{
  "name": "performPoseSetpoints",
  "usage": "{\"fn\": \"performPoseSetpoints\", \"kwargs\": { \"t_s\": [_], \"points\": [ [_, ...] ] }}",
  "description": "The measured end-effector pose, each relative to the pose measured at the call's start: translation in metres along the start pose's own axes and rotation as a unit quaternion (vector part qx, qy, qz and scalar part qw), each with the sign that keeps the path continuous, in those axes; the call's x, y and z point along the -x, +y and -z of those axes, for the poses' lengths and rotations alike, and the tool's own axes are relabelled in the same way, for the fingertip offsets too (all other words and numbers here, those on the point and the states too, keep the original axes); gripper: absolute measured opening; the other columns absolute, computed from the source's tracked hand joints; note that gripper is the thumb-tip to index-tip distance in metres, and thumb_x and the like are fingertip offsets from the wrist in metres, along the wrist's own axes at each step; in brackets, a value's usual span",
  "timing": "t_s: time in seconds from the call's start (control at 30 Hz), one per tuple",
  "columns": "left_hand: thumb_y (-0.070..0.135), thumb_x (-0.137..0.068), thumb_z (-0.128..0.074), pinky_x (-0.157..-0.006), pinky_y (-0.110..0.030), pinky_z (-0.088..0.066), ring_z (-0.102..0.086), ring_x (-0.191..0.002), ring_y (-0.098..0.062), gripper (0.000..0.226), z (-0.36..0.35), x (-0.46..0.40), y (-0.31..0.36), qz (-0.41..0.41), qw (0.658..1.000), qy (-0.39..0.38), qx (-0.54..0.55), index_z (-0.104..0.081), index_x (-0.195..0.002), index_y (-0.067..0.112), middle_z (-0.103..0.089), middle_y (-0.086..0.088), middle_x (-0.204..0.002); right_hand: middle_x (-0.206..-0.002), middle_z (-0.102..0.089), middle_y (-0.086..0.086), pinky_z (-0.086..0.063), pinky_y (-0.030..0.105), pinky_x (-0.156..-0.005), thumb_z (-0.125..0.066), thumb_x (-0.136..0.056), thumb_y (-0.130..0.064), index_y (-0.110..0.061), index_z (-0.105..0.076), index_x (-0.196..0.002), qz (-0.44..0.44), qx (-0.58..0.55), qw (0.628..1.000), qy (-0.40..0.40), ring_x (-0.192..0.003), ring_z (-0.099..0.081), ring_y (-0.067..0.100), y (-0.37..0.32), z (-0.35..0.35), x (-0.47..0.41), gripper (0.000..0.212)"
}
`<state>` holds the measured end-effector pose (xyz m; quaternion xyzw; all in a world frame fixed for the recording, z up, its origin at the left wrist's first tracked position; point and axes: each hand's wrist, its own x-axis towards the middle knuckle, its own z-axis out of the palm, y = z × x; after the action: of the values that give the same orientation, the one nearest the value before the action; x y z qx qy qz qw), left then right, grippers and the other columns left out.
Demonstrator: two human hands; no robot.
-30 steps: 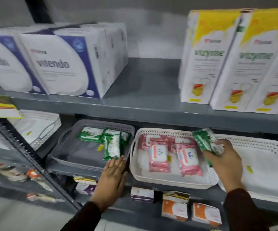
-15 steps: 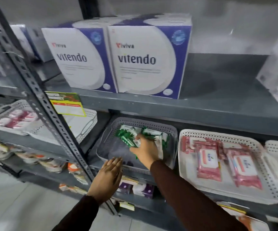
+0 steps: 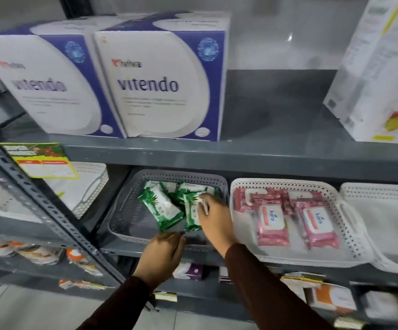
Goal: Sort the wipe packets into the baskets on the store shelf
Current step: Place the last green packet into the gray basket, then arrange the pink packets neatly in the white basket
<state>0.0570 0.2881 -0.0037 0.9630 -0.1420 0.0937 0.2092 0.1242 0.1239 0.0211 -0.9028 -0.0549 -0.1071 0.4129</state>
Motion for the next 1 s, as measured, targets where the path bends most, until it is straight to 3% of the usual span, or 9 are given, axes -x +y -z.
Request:
{"fn": "performPoseSetpoints", "kwargs": {
  "t_s": [0.1, 0.23, 0.33, 0.4, 0.47, 0.67, 0.77, 0.87, 1.0],
  "points": [
    [0.033, -0.095, -0.044, -0.064, -0.035, -0.051, -0.062, -0.083, -0.027, 0.030, -0.010, -0.033, 0.045, -0.039, 0.999, -0.014, 0.034, -0.065, -0.106, 0.015, -0.068, -0.007, -0.093, -0.095, -0.072, -0.001, -0.045, 0.011, -0.063, -0.062, -0.092, -0.010, -0.015, -0.071, -0.110, -0.050, -0.011, 0.995, 0.084, -0.072, -0.060, 0.008, 0.044, 0.061, 0.009, 0.020],
    [0.007, -0.086, -0.059, -0.087, -0.036, -0.051, -0.058, -0.105, -0.027, 0.039, -0.043, -0.088, 0.104, -0.171, 0.984, -0.036, 0.020, -0.061, -0.124, 0.012, -0.064, -0.009, -0.118, -0.092, -0.072, 0.003, -0.054, 0.030, -0.065, -0.057, -0.086, -0.031, -0.020, -0.070, -0.098, -0.157, 0.091, 0.973, 0.143, -0.078, -0.067, 0.024, 0.126, 0.130, 0.009, 0.021],
    [-0.008, -0.077, -0.055, -0.102, -0.051, -0.040, -0.041, -0.129, -0.034, 0.062, -0.067, -0.125, 0.140, -0.256, 0.960, -0.077, -0.087, -0.054, -0.134, 0.016, -0.048, -0.011, -0.142, -0.107, -0.069, 0.013, -0.058, 0.043, -0.076, -0.054, -0.081, -0.052, -0.022, -0.061, -0.118, -0.236, 0.153, 0.951, 0.128, -0.091, -0.069, 0.035, 0.170, 0.163, 0.015, 0.048],
    [-0.014, -0.079, -0.049, -0.114, -0.053, -0.018, -0.015, -0.144, -0.032, 0.076, -0.074, -0.143, 0.160, -0.277, 0.942, -0.115, -0.153, -0.040, -0.144, 0.026, -0.023, -0.006, -0.158, -0.100, -0.071, 0.009, -0.060, 0.040, -0.077, -0.056, -0.084, -0.055, -0.021, -0.053, -0.128, -0.222, 0.157, 0.958, 0.089, -0.081, -0.072, 0.029, 0.175, 0.182, 0.022, 0.055],
    [-0.016, -0.081, -0.046, -0.116, -0.051, -0.012, -0.006, -0.146, -0.031, 0.080, -0.077, -0.155, 0.171, -0.290, 0.927, -0.155, -0.178, -0.037, -0.145, 0.031, -0.015, -0.003, -0.160, -0.085, -0.069, -0.002, -0.059, 0.033, -0.074, -0.055, -0.089, -0.055, -0.023, -0.052, -0.120, -0.191, 0.146, 0.969, 0.054, -0.069, -0.069, 0.018, 0.177, 0.190, 0.024, 0.045],
    [-0.008, -0.081, -0.059, -0.107, -0.052, -0.035, -0.028, -0.140, -0.032, 0.073, -0.092, -0.159, 0.174, -0.271, 0.923, -0.219, -0.165, -0.046, -0.141, 0.031, -0.026, -0.008, -0.156, -0.103, -0.069, 0.002, -0.059, 0.038, -0.080, -0.077, -0.078, -0.047, -0.017, -0.054, -0.116, -0.217, 0.175, 0.960, -0.014, -0.087, -0.066, 0.020, 0.196, 0.196, 0.023, 0.053],
    [0.005, -0.083, -0.064, -0.102, -0.046, -0.043, -0.050, -0.122, -0.030, 0.063, -0.098, -0.146, 0.167, -0.243, 0.929, -0.225, -0.168, -0.048, -0.137, 0.032, -0.042, -0.011, -0.141, -0.120, -0.068, -0.003, -0.049, 0.043, -0.094, -0.081, -0.075, -0.040, -0.030, -0.058, -0.126, -0.214, 0.218, 0.949, -0.074, -0.108, -0.059, 0.023, 0.199, 0.205, 0.023, 0.057],
    [0.026, -0.082, -0.071, -0.098, -0.044, -0.046, -0.055, -0.111, -0.025, 0.055, -0.101, -0.136, 0.157, -0.188, 0.948, -0.216, -0.143, -0.051, -0.133, 0.029, -0.049, -0.008, -0.127, -0.131, -0.058, -0.004, -0.039, 0.049, -0.098, -0.077, -0.078, -0.030, -0.041, -0.055, -0.130, -0.207, 0.282, 0.929, -0.121, -0.123, -0.045, 0.028, 0.198, 0.209, 0.023, 0.057],
    [0.021, -0.085, -0.069, -0.102, -0.038, -0.044, -0.047, -0.124, -0.026, 0.053, -0.107, -0.127, 0.154, -0.174, 0.956, -0.188, -0.144, -0.050, -0.133, 0.013, -0.046, -0.010, -0.139, -0.131, -0.062, 0.000, -0.056, 0.044, -0.087, -0.072, -0.082, -0.014, -0.038, -0.055, -0.133, -0.177, 0.261, 0.941, -0.126, -0.112, -0.059, 0.025, 0.203, 0.211, 0.026, 0.059]
  ]
}}
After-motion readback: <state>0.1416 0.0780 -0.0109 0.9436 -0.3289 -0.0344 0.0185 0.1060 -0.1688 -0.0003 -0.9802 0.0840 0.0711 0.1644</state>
